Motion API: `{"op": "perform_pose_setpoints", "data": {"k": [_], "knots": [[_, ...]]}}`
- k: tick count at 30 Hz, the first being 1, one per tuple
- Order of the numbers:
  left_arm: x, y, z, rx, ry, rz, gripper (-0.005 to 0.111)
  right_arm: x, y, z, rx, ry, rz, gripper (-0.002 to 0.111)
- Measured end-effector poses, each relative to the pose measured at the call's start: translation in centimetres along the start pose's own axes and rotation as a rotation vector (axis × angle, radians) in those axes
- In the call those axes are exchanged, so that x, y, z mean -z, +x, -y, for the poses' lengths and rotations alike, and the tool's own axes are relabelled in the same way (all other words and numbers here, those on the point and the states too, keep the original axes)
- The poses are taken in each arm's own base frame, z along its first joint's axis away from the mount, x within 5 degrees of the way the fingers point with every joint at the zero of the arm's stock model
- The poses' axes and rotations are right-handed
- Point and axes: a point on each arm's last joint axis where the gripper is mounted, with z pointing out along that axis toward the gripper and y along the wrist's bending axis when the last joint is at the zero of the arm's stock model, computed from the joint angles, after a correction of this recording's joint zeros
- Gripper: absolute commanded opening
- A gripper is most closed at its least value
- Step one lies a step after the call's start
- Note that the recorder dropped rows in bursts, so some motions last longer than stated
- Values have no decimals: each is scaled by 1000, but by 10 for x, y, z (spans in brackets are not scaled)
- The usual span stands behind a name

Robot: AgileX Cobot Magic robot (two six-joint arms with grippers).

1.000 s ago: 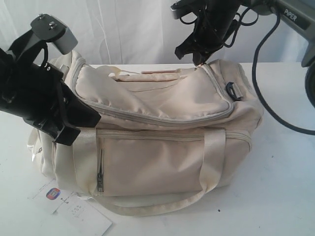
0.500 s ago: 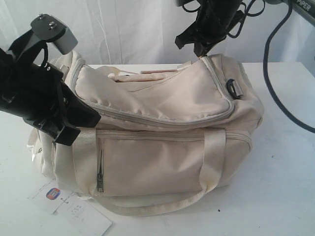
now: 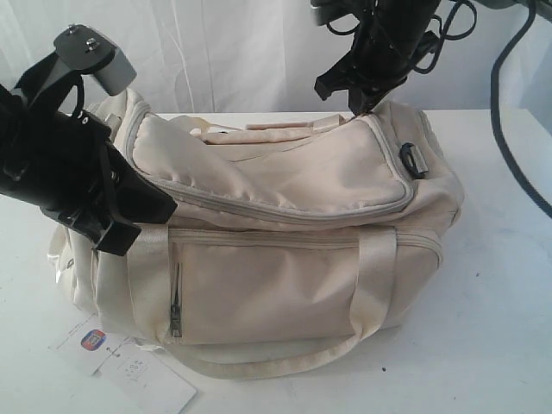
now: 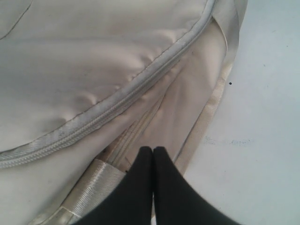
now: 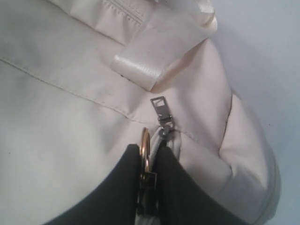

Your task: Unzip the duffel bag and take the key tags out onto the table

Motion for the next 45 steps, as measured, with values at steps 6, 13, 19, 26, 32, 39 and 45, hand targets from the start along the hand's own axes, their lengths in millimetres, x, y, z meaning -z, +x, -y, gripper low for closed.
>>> {"op": "perform_pose_setpoints", "data": {"k": [6,13,19,26,32,39,45], "knots": [[0,0,0,0,0,0,0,8,8,-2,0,-3,-12,9],[0,0,0,0,0,0,0,9,17,-5,-6,-20,-35,9],[0,0,0,0,0,0,0,17,24,-7,-6,-20,-33,9],[0,0,0,0,1,-1,0,21,35,-9,-6,-25,-55,9],[0,0,0,0,1,-1,0,28,45,-11,-6,-27,-65,9],[0,0,0,0,1,-1,0,30,56,-14,-6,-32,-84,9],[0,0,0,0,1,-1,0,36,68,-17,-6,-39,-115,9]]}}
